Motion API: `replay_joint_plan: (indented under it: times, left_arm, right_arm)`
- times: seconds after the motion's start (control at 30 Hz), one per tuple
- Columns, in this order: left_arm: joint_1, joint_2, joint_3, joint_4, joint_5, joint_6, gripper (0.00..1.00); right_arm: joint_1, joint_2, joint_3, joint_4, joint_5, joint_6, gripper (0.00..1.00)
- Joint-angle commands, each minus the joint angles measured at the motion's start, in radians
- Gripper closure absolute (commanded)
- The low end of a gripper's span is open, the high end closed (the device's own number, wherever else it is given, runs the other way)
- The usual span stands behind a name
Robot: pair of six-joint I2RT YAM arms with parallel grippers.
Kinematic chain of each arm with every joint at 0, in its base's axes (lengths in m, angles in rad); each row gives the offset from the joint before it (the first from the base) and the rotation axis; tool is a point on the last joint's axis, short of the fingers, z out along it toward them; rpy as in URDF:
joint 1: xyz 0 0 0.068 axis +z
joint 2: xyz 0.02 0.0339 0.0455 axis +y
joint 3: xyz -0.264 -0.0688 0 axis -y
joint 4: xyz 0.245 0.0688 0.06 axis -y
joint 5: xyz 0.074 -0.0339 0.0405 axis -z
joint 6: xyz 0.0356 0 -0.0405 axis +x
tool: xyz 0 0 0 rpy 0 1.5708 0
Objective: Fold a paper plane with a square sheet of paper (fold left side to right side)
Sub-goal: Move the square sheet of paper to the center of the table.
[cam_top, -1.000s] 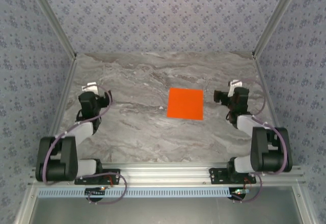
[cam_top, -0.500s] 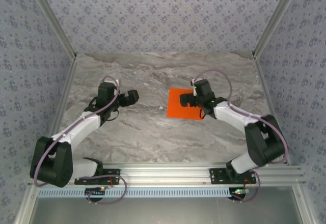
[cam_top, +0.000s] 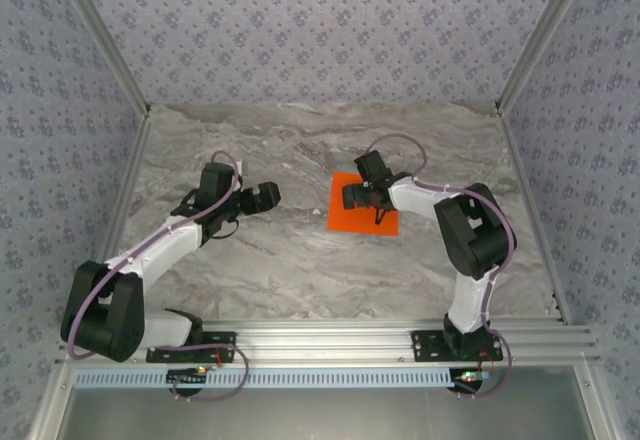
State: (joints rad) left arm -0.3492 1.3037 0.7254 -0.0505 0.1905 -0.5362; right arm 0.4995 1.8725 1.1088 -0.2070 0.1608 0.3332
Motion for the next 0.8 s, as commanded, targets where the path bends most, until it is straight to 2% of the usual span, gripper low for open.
replay_joint_plan:
  times: [0.0, 0.2, 0.57, 0.77]
  left_arm:
    - [-0.004, -0.031, 0.022, -0.038, -0.008, 0.009, 0.02]
    - [-0.003, -0.032, 0.025, -0.049, -0.014, 0.007, 0.02]
    - [-0.006, -0.034, 0.029, -0.055, 0.004, -0.018, 0.02]
    - [-0.038, 0.003, 0.029, -0.034, 0.053, -0.056, 0.02]
  right_arm:
    - [0.023, 0.035, 0.020, -0.065, -0.003, 0.043, 0.00]
    - [0.073, 0.044, -0.011, -0.111, -0.008, 0.089, 0.00]
    - [0.260, -0.039, -0.138, -0.148, -0.017, 0.206, 0.00]
    - [0.263, -0.114, -0.100, -0.155, -0.028, 0.199, 0.00]
